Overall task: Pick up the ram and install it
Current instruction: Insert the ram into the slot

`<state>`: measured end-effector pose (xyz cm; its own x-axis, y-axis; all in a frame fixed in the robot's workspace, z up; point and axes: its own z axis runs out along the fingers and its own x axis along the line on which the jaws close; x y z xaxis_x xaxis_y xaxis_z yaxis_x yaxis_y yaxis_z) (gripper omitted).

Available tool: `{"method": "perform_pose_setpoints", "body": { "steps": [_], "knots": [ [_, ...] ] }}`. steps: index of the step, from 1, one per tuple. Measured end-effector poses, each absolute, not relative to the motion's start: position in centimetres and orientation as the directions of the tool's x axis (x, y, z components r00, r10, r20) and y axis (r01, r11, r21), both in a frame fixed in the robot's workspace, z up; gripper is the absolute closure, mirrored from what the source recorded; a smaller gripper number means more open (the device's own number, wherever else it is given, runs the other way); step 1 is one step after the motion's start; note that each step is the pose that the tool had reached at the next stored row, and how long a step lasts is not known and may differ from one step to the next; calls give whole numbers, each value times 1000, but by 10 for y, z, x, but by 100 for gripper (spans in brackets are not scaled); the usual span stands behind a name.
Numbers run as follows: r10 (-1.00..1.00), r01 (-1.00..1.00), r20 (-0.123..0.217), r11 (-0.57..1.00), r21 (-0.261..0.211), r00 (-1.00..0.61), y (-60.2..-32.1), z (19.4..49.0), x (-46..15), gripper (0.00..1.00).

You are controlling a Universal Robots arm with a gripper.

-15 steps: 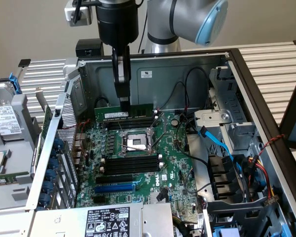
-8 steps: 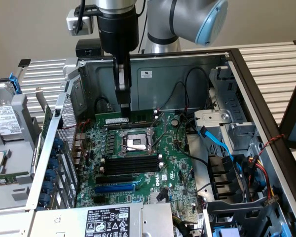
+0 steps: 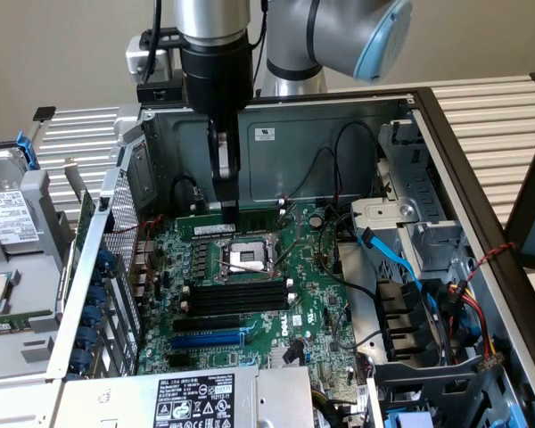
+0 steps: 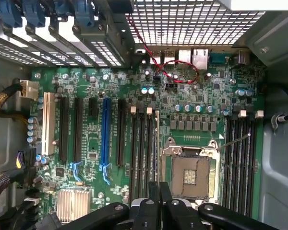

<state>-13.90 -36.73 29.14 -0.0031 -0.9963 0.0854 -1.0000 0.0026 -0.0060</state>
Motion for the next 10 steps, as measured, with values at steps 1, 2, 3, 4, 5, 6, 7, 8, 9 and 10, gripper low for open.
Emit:
{"method": "perform_pose_setpoints", "body": {
  "steps": [1, 2, 3, 4, 5, 6, 7, 8, 9, 10],
  "knots": [
    [-996, -1000, 85, 3, -6, -3, -368, 290, -138, 88],
    [-996, -1000, 85, 3, -6, -3, -369, 288, -138, 88],
    [-996, -1000, 86, 3, -6, -4, -370, 287, -138, 88],
    [-996, -1000, 86, 4, -6, -4, -370, 286, -138, 88],
    [-996, -1000, 86, 5, -6, -6, -371, 285, -138, 88],
    [-996, -1000, 86, 7, -6, -8, -371, 284, -138, 88],
    [-996, -1000, 86, 10, -6, -11, -372, 283, -138, 88],
    [-996, -1000, 86, 14, -6, -14, -373, 282, -138, 88],
    [-996, -1000, 86, 19, -6, -19, -373, 282, -138, 88],
    [-996, -1000, 86, 26, -6, -26, -374, 281, -138, 88]
  ]
}}
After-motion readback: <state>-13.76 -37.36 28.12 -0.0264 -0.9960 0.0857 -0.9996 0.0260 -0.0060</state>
